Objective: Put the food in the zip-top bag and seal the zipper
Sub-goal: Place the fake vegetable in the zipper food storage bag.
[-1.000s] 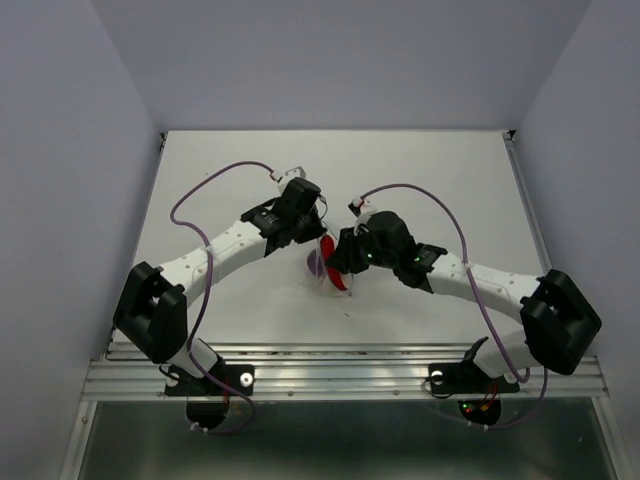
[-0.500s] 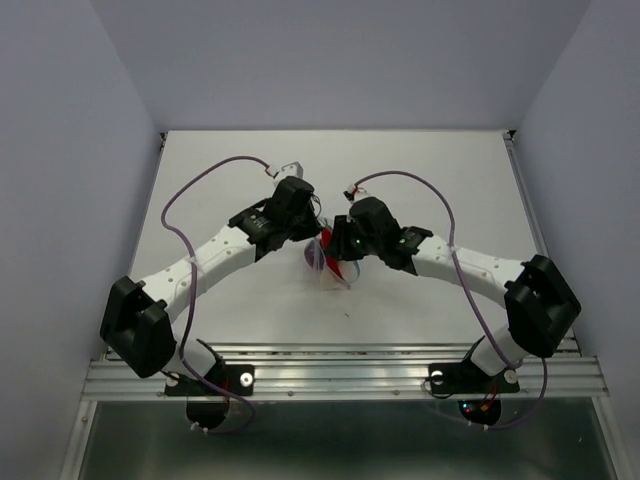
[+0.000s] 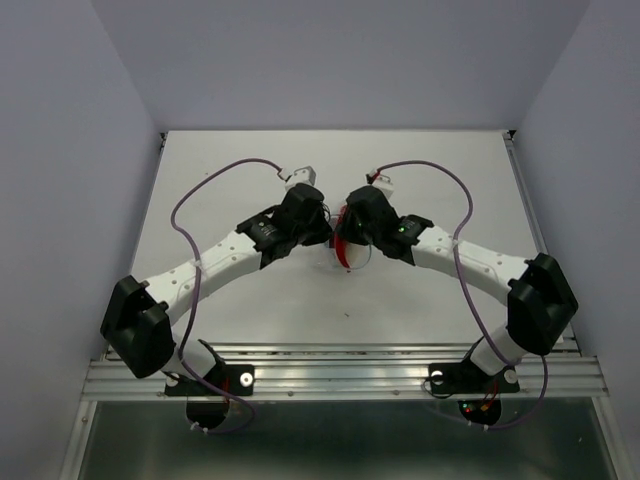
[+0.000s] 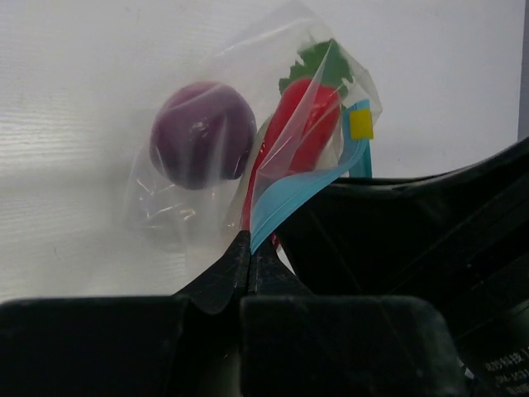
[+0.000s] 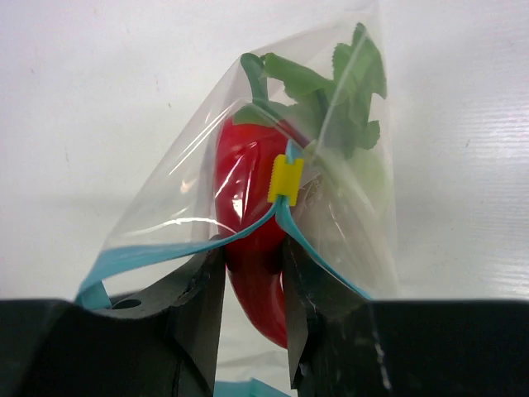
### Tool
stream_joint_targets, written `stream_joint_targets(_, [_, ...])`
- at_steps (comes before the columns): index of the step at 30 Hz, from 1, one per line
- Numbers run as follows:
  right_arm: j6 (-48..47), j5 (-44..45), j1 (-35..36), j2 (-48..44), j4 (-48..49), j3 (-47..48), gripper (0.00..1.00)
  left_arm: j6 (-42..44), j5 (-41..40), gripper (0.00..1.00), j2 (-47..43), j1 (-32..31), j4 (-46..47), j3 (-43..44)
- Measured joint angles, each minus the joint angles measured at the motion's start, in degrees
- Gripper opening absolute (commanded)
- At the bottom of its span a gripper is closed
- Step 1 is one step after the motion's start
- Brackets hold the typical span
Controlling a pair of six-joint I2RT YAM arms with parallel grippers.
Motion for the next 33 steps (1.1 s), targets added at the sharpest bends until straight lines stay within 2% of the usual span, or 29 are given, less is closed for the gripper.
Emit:
stream_joint_targets(6, [3.2,4.5,-0.8,0.5,-1.1,2.6,0.12,0.1,-0.3,0.0,0.1,-2.1,0.9,-1.1])
stream_joint_targets(8, [3.8,5.2,-1.7,0.7,-1.3,3.9,0.18,0.0,-0.4,0.0,0.3,-2.3,1.3,-1.8])
stream_joint_targets(13, [5.1,5.2,-2.6,2.9,-1.3,5.4,0.24,0.0,-0.7,0.0,1.6,-3.5,2.1,-2.0])
stream_joint_targets(16, [5.6,5.0,-3.0,4.0,-1.4,5.4,0.37,0.0,-0.7,0.0,1.9,-4.1,2.3,-2.0])
stream_joint_targets(17, [5.6,4.7,-3.1,4.3,-1.4,5.4,0.53,0.1,-0.8,0.0,2.0,-4.1,2.3,-2.0])
stream_joint_targets(20, [4.2,3.0,-3.2,4.2,-1.2,5.5,0.64,0.0,-1.5,0.0,2.3,-4.2,1.4,-1.6])
stream_joint_targets(21, [3.7,2.5,-3.3,4.2,-1.0,5.5,0.65,0.0,-1.7,0.0,2.5,-4.2,1.1,-1.4])
stream_joint_targets(25, [0.5,-2.5,-3.5,2.9,-1.0,5.5,0.85,0.4,-1.7,0.0,4.0,-3.3,-0.3,0.2])
stream_joint_targets(28, [-3.2,-7.1,-4.1,0.9,-1.1,5.5,0.91,2.4,-0.9,0.0,4.9,-1.2,-0.5,1.4])
stream_joint_targets(30, [-5.3,-9.5,-4.7,-0.4,-1.3,5.5,0.99,5.6,-0.2,0.0,5.0,0.3,-0.3,2.6])
stream_joint_targets(33, [-8.5,-14.8,-6.3,-2.1,-1.3,5.9,1.0,10.7,0.3,0.0,5.5,2.1,0.4,3.8])
